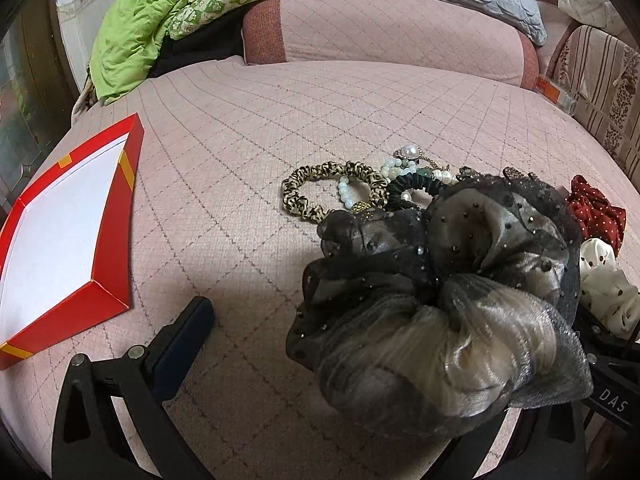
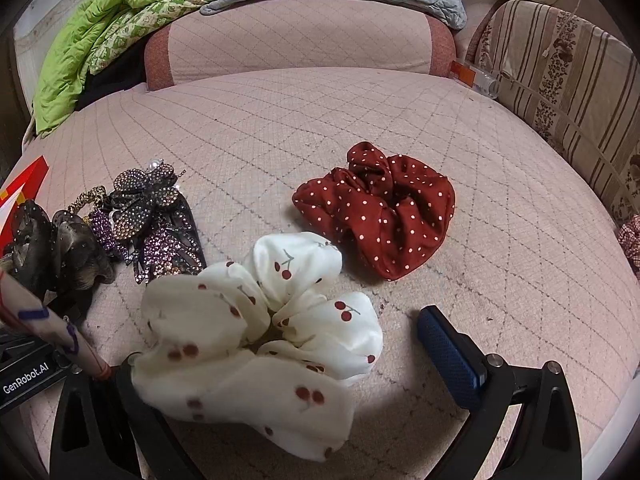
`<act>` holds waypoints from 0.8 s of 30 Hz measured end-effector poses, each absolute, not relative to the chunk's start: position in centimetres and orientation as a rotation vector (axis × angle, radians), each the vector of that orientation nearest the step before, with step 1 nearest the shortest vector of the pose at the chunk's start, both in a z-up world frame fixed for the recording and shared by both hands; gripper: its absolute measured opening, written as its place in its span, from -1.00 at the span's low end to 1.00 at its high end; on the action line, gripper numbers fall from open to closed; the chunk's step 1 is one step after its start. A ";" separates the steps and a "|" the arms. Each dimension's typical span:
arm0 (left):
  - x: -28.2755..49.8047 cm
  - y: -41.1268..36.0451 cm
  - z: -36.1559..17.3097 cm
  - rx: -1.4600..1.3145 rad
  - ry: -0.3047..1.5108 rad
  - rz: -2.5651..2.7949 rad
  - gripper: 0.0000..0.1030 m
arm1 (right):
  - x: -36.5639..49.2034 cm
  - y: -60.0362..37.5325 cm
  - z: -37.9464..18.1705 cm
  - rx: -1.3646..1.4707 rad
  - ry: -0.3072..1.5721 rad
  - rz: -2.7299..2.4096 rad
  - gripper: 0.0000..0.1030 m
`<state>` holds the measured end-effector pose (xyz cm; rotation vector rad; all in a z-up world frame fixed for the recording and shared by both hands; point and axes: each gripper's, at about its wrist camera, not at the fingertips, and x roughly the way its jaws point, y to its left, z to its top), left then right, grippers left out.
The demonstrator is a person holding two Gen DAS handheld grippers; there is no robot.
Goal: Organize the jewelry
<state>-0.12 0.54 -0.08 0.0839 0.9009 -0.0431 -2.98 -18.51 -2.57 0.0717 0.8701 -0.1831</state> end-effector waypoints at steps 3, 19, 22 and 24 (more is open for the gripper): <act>-0.2 0.6 -0.1 0.084 0.901 -0.043 1.00 | -3.1 -18.6 -2.6 0.071 0.870 -0.185 1.00; -0.6 1.1 1.0 0.088 0.968 -0.116 1.00 | -4.1 -19.1 -1.6 0.113 0.892 -0.171 1.00; -2.6 2.1 2.5 0.072 0.909 -0.106 1.00 | -6.2 -19.4 -0.1 0.135 0.852 -0.155 1.00; -4.8 2.8 4.4 0.051 0.859 -0.130 1.00 | -7.5 -19.2 0.8 0.120 0.820 -0.149 1.00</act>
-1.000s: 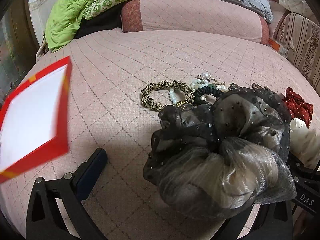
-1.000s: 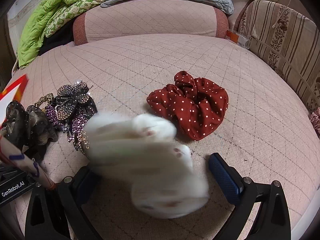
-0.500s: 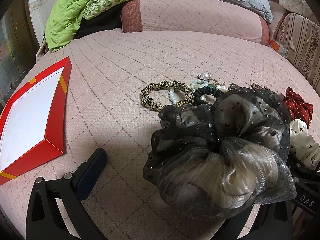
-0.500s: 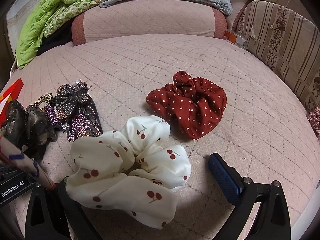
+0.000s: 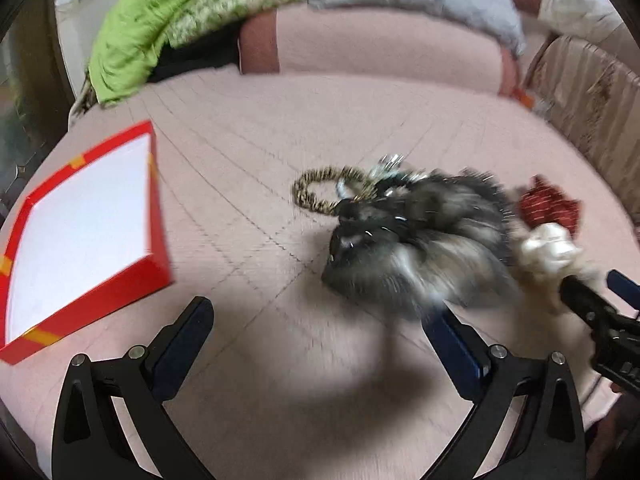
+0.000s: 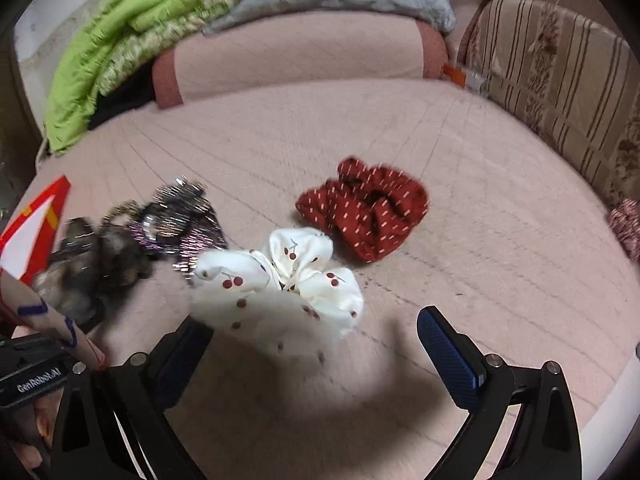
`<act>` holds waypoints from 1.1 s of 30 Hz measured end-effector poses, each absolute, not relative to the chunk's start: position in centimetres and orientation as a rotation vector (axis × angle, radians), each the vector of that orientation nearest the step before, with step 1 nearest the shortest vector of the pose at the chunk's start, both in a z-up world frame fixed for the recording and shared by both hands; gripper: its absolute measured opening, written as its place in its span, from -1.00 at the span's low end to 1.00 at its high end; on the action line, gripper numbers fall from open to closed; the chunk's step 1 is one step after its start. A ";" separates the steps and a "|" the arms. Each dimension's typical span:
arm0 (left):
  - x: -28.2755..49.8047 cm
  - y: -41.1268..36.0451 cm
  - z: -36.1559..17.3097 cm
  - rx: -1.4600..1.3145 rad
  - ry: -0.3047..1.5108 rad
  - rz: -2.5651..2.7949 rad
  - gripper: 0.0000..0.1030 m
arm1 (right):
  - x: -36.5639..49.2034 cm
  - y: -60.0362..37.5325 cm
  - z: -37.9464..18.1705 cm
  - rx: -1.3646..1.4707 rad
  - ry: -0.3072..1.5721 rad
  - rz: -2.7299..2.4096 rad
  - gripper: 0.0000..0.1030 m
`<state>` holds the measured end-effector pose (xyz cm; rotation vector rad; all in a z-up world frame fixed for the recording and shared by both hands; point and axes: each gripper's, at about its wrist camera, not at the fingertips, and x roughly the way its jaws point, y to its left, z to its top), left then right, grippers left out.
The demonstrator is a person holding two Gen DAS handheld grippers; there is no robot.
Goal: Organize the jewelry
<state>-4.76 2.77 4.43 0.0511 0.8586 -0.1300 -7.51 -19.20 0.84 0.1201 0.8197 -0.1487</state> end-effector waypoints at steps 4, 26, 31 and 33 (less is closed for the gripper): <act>-9.7 3.9 8.9 0.067 0.699 -0.130 1.00 | -11.7 -18.7 2.9 0.096 0.738 -0.108 1.00; -16.1 5.7 11.8 0.071 0.632 -0.149 1.00 | -19.9 -16.2 6.1 0.074 0.557 0.023 1.00; -15.9 5.4 11.3 0.080 0.648 -0.145 1.00 | -19.7 -16.3 6.0 0.077 0.567 0.019 1.00; -15.8 5.3 11.2 0.081 0.656 -0.146 1.00 | -19.6 -16.3 5.9 0.083 0.572 0.017 1.00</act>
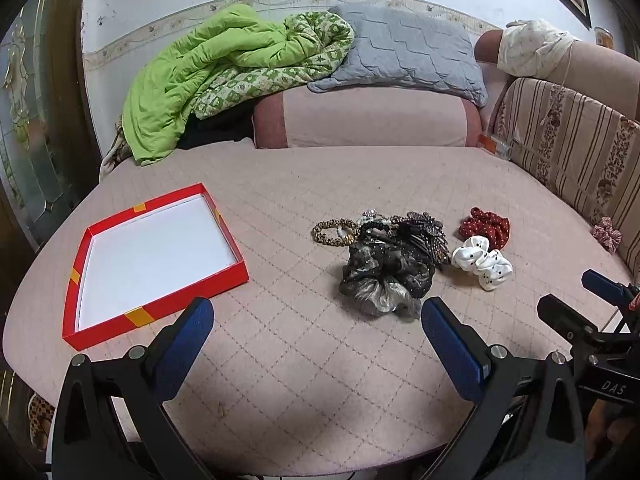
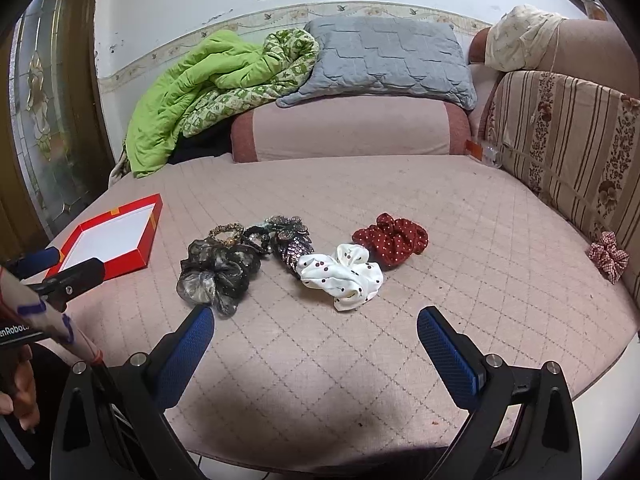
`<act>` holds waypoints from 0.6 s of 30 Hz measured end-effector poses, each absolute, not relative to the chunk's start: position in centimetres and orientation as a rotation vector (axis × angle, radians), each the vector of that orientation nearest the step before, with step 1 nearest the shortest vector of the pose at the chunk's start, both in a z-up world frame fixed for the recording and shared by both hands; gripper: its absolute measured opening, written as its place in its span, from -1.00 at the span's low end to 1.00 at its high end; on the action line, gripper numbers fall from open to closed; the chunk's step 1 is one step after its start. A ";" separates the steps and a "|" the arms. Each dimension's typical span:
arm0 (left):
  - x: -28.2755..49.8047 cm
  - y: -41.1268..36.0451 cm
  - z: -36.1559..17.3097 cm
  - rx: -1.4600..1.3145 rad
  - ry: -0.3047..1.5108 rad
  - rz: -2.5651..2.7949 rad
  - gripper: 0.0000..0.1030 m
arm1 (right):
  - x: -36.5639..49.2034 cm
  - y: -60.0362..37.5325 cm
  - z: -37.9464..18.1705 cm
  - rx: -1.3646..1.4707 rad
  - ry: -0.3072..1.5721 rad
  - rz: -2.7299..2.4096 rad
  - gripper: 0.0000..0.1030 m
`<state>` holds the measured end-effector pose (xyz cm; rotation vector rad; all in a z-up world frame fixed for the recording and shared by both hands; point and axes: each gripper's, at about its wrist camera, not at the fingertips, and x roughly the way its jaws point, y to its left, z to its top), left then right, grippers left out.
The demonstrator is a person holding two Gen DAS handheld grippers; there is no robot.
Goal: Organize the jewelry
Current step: 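Move both grippers toward the scrunchie pile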
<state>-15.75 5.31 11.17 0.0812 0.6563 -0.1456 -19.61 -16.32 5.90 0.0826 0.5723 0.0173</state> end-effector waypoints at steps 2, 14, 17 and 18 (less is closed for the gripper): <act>-15.7 5.3 11.0 0.083 0.664 -0.143 1.00 | -19.6 -16.3 5.8 0.084 0.575 0.018 1.00; -15.3 4.9 10.1 0.088 0.699 -0.136 1.00 | -19.2 -16.5 5.6 0.094 0.590 0.021 1.00; -15.1 4.8 9.9 0.087 0.707 -0.138 1.00 | -19.0 -16.5 5.5 0.102 0.594 0.021 1.00; -15.0 4.8 9.9 0.087 0.710 -0.139 1.00 | -19.0 -16.6 5.4 0.106 0.596 0.021 1.00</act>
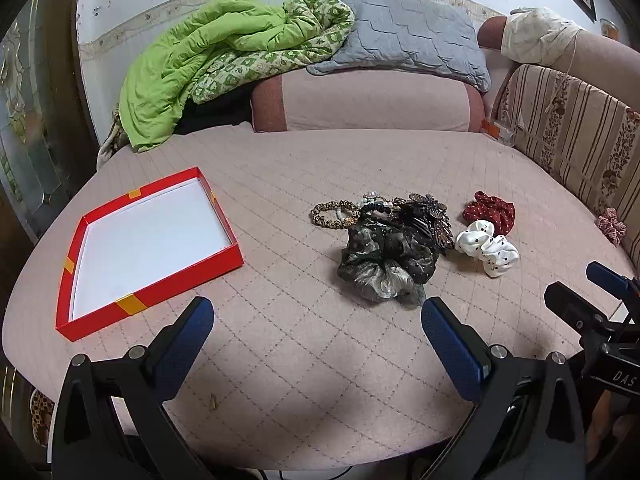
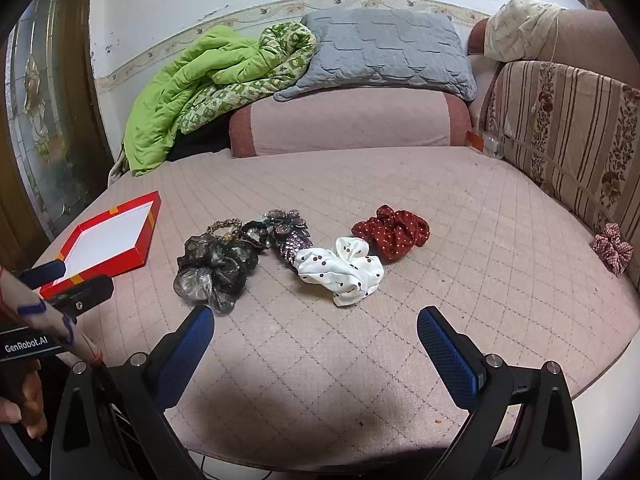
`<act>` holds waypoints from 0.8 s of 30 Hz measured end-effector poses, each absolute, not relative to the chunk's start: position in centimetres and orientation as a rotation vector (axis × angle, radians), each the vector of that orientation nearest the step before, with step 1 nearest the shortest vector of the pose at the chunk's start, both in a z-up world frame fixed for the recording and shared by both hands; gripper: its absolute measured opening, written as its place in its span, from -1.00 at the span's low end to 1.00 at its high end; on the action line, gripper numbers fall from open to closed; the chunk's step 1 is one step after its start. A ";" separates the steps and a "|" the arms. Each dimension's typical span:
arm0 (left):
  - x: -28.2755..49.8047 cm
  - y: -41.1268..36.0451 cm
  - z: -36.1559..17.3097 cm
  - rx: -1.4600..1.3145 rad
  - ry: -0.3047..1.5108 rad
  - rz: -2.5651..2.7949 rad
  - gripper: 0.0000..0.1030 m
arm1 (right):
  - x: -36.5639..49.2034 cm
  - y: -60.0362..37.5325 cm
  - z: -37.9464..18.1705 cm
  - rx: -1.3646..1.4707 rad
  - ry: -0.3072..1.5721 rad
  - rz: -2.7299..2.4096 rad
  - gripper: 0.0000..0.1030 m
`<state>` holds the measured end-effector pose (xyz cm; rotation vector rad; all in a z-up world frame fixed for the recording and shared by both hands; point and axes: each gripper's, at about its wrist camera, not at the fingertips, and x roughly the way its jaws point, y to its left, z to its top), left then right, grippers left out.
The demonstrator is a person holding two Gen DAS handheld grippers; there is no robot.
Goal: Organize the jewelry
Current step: 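Move both grippers toward the scrunchie pile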
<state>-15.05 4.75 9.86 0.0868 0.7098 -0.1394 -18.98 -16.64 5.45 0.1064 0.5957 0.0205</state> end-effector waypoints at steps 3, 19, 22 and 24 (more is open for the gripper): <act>-14.9 4.6 9.6 0.089 0.717 -0.139 1.00 | -18.8 -16.9 5.4 0.118 0.600 0.018 1.00; -11.3 4.7 8.6 0.027 0.773 -0.160 1.00 | -17.2 -17.6 4.9 0.161 0.625 0.031 0.98; -9.6 3.8 7.9 0.036 0.805 -0.195 1.00 | -16.4 -17.6 4.8 0.154 0.621 0.028 0.97; -8.5 3.4 7.2 0.028 0.828 -0.217 1.00 | -15.8 -17.5 4.7 0.149 0.625 0.032 0.93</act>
